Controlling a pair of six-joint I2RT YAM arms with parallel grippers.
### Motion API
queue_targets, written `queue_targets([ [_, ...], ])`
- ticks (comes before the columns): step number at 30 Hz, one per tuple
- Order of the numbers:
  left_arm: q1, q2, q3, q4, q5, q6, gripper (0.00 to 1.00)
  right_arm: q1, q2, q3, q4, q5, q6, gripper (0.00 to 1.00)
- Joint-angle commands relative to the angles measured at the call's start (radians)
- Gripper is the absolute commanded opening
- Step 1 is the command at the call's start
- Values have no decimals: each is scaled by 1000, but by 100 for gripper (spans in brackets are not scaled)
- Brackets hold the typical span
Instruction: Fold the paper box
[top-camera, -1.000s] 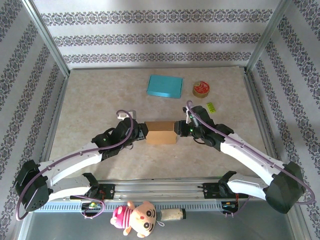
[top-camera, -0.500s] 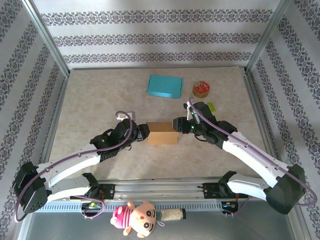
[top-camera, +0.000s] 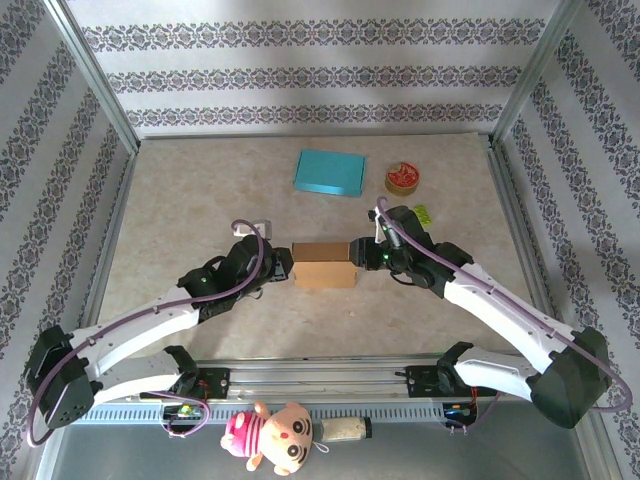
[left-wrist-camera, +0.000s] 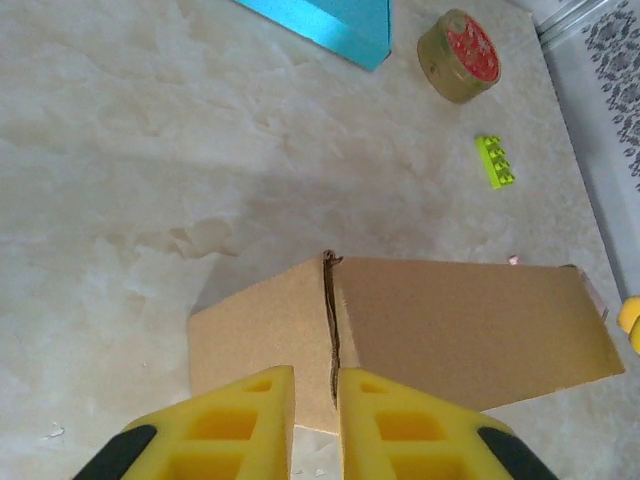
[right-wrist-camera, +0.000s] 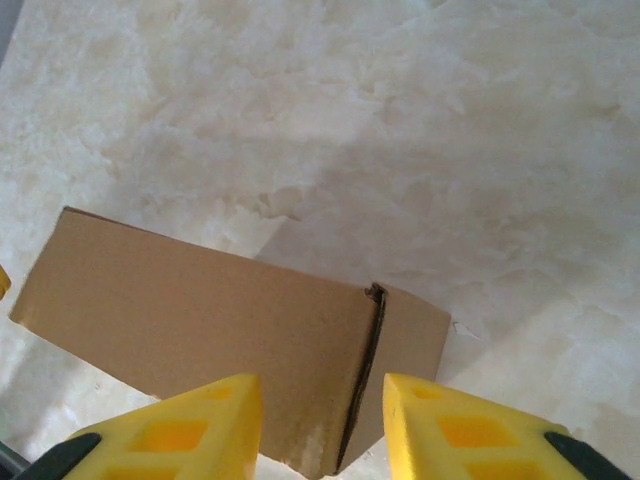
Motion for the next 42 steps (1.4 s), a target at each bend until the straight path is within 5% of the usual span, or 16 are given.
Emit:
queue_targets([
  [1, 12, 17, 32, -25, 44, 0, 14, -6, 0, -9, -12, -2, 4, 34],
  [19, 12, 33, -136, 9, 54, -94, 6, -10, 39, -107, 0, 64, -56, 28],
  [24, 12, -75, -85, 0, -23, -53, 35, -13, 7, -12, -15, 23, -59, 34],
  [27, 20, -101, -15, -9, -68, -31, 42, -20, 1, 43, -21, 3, -60, 38],
  [35, 40, 22, 91, 30, -20, -18, 59, -44, 52, 73, 0, -4, -46, 52],
  [42, 47, 73, 42, 44, 47, -54, 61, -44, 82, 42, 10, -72, -17, 49],
])
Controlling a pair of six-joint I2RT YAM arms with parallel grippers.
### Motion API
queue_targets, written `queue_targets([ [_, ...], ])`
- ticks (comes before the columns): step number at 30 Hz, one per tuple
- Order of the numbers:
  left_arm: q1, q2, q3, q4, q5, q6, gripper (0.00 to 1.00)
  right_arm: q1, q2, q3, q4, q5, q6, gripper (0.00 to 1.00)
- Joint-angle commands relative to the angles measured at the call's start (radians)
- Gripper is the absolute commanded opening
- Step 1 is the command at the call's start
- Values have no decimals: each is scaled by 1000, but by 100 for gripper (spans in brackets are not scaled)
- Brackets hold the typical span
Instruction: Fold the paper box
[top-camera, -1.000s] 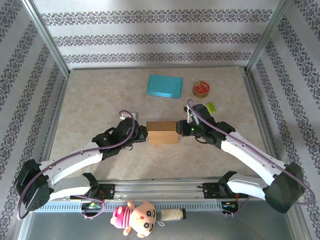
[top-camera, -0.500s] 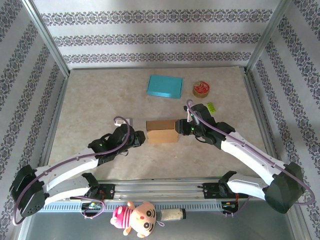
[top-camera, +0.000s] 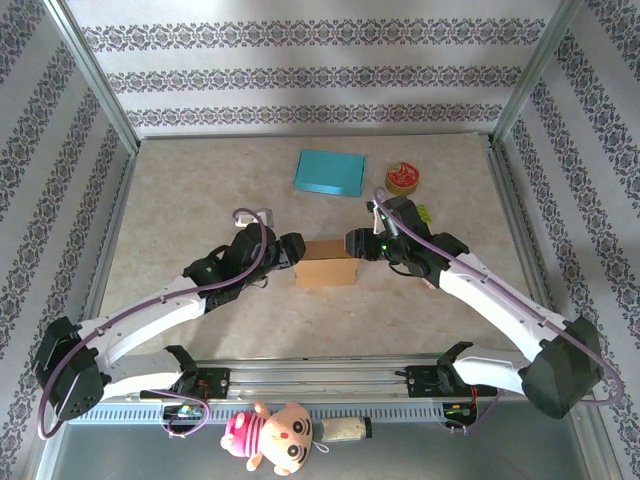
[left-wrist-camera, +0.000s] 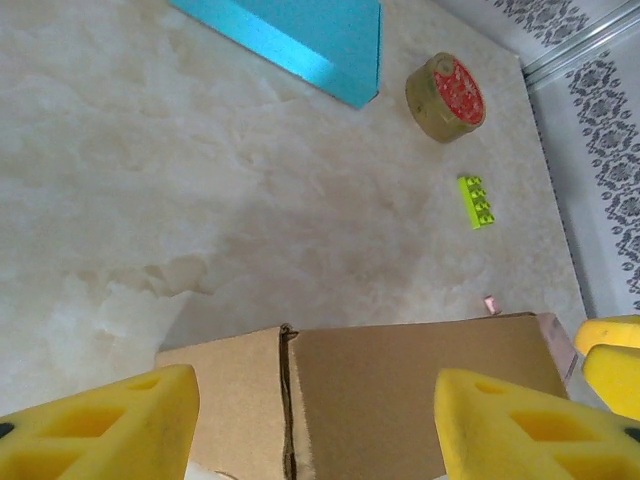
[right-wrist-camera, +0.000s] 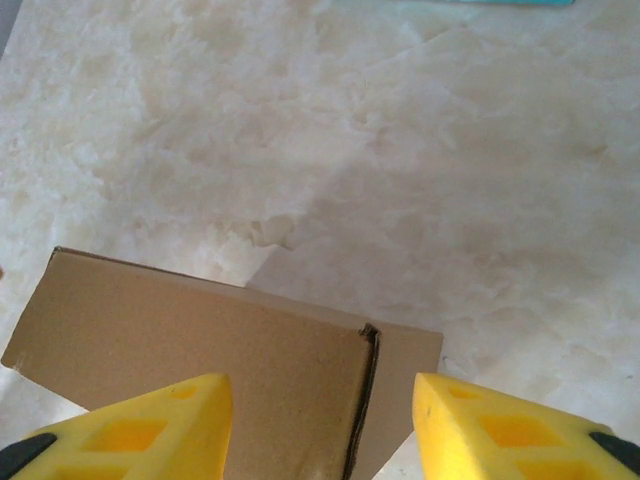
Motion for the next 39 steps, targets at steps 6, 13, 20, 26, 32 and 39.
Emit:
queue_targets([
  [6, 15, 37, -50, 72, 144, -44, 38, 8, 48, -26, 1, -114, 41, 37],
  [13, 22, 44, -47, 89, 123, -39, 20, 41, 80, 9, 41, -118, 40, 25],
  [20, 69, 66, -22, 173, 93, 41, 13, 40, 183, 85, 166, -61, -19, 22],
  [26, 86, 100, -9, 222, 148, 108, 10, 44, 222, 100, 193, -56, -60, 19],
  [32, 55, 22, -151, 218, 196, 5, 11, 86, 102, -73, 197, -52, -9, 22],
  [39, -94, -95, -138, -84, 118, -31, 23, 124, -137, -226, 73, -57, 109, 31],
])
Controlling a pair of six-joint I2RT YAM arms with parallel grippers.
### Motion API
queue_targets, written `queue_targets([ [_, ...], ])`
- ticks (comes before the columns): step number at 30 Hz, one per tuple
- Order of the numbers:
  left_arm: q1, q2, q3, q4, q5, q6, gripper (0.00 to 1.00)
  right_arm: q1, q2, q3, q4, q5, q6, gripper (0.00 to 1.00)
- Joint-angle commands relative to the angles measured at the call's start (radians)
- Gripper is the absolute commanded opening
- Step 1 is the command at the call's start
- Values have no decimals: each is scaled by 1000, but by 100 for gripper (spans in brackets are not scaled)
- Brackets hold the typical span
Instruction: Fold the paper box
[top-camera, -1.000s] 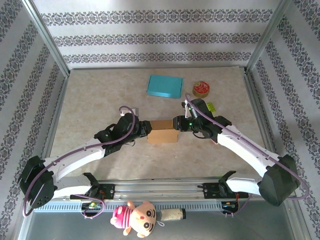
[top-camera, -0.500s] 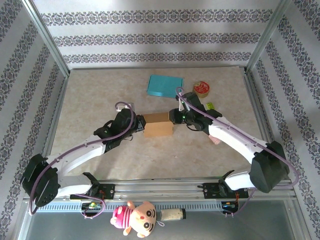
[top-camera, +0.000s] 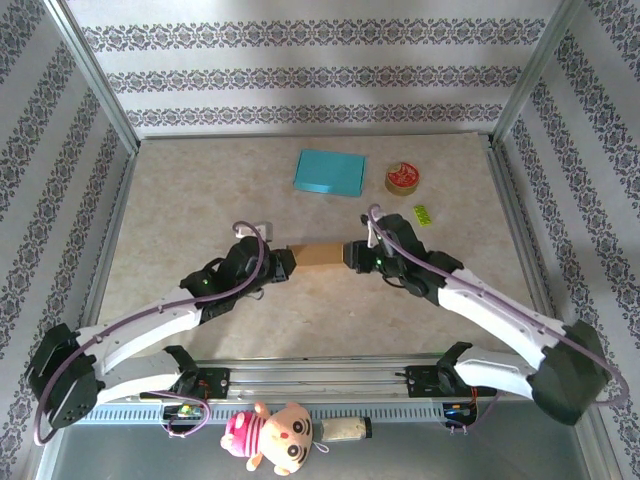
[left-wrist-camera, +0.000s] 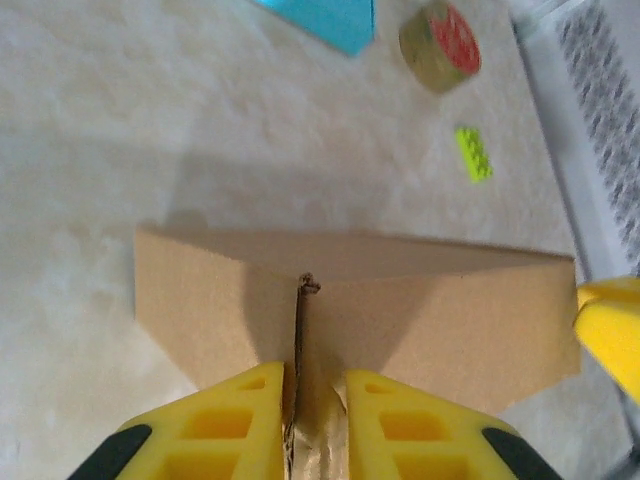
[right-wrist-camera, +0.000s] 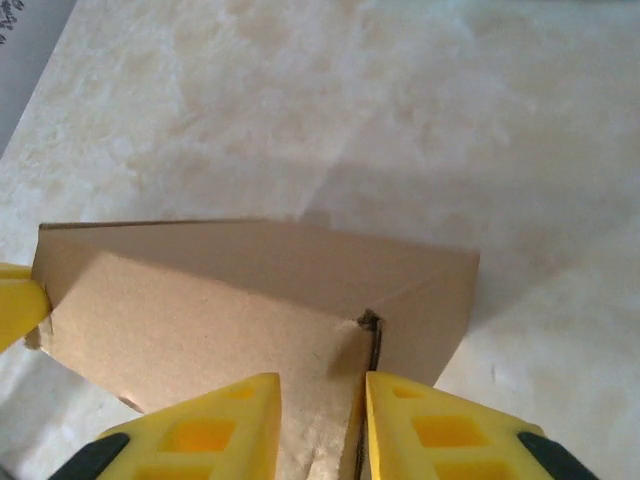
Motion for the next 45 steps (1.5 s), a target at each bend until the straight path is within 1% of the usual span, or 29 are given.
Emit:
queue_targets([
  [1, -78, -35, -12, -151, 44, -62, 28, 30, -78, -59, -132, -84, 66, 33],
  [3, -98, -60, -19, -168, 43, -71, 38, 29, -121, -61, -178, -90, 57, 39],
  [4, -105, -73, -19, -176, 38, -71, 43, 29, -137, -61, -190, -100, 56, 44],
  [8, -106, -106, -23, -170, -8, -78, 55, 19, -153, -48, -197, -126, 82, 58],
  [10, -107, -98, -37, -138, -28, -83, 63, 11, -137, -47, -199, -103, 75, 69],
  [12, -107, -69, -60, -101, -42, -99, 67, -4, -96, -51, -208, -62, 52, 76],
  [13, -107, -46, -68, -83, -45, -112, 69, -16, -66, -51, -203, -61, 32, 77],
  [17, -106, 64, -84, 25, -31, -134, 74, -44, 56, -33, -166, -99, -21, 84],
  [19, -106, 128, -89, 96, -35, -148, 76, -52, 126, -17, -142, -145, -34, 85],
  [23, -97, 241, -71, 185, -12, -151, 76, -53, 249, 14, -123, -179, -7, 83],
  [24, -95, 270, -62, 198, -3, -149, 76, -51, 270, 15, -110, -185, 7, 81],
  [26, -92, 318, -52, 226, 15, -157, 73, -48, 292, 4, -63, -212, 42, 74],
  [27, -88, 339, -48, 241, 26, -167, 70, -46, 301, -2, -34, -229, 62, 71],
  [30, -69, 375, -58, 285, 48, -209, 57, -35, 318, -5, 23, -240, 121, 58],
  [33, -27, 381, -79, 329, 80, -233, 48, -10, 351, 32, 31, -233, 154, 52],
  [35, 12, 373, -79, 328, 98, -213, 44, 5, 376, 72, 35, -219, 171, 49],
  [38, 89, 362, -62, 283, 107, -145, 44, 19, 430, 135, 66, -180, 182, 46],
  [41, 201, 366, -48, 257, 115, -70, 44, 15, 530, 229, 105, -136, 199, 46],
  [43, 288, 375, -26, 244, 119, -9, 44, 14, 627, 317, 142, -135, 219, 45],
  [45, 355, 393, 6, 229, 104, 52, 44, 17, 724, 421, 173, -146, 243, 45],
])
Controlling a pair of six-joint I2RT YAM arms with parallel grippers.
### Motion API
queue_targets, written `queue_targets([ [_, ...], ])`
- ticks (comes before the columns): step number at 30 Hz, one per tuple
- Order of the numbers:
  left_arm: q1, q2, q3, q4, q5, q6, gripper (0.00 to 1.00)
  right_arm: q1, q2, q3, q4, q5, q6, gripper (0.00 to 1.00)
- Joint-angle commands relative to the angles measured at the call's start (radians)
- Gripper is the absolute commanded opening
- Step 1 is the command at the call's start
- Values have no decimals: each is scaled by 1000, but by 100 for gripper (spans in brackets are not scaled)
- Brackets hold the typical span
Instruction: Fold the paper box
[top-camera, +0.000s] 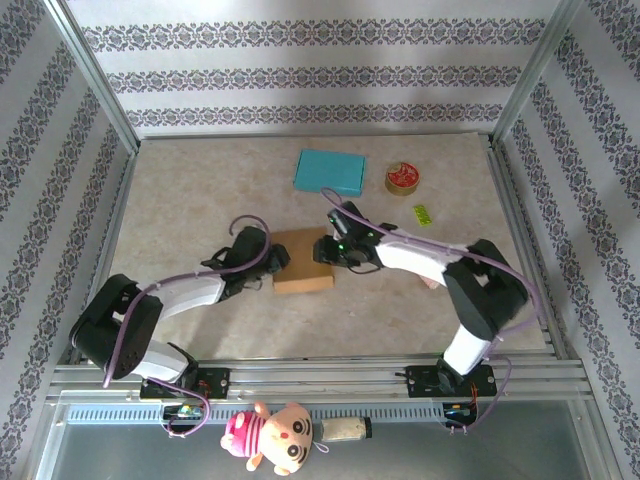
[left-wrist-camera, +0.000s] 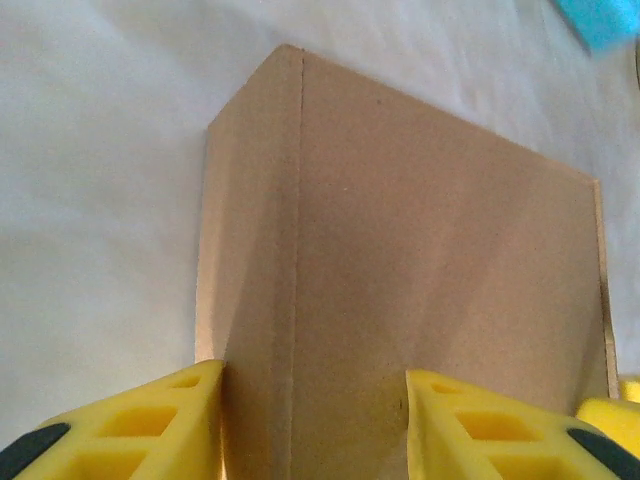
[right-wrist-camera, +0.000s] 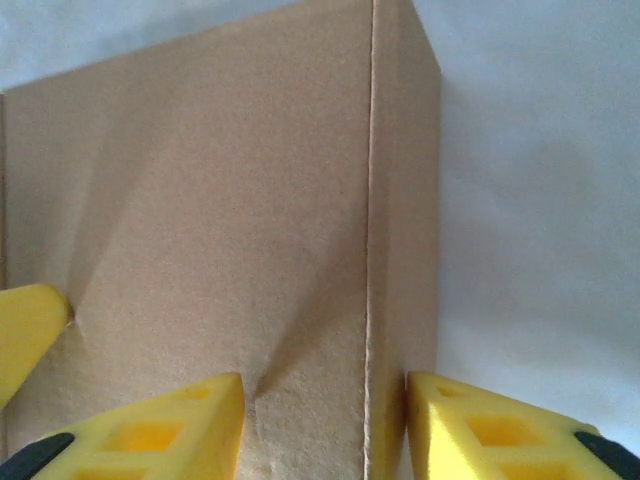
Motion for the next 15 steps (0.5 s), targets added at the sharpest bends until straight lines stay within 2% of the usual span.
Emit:
queue_targets([
  [1, 107, 43, 69, -14, -21, 140, 44, 29, 131, 164, 132, -43, 63, 45],
  [6, 256, 187, 207, -51, -75, 276, 44, 29, 376, 470, 148, -14, 92, 44],
  [10, 310, 320, 344, -63, -120, 352, 44, 29, 578, 754, 121, 16, 88, 43],
  [15, 385, 464, 486, -29, -113, 376, 43, 20, 787, 1074, 90, 68, 89, 43],
])
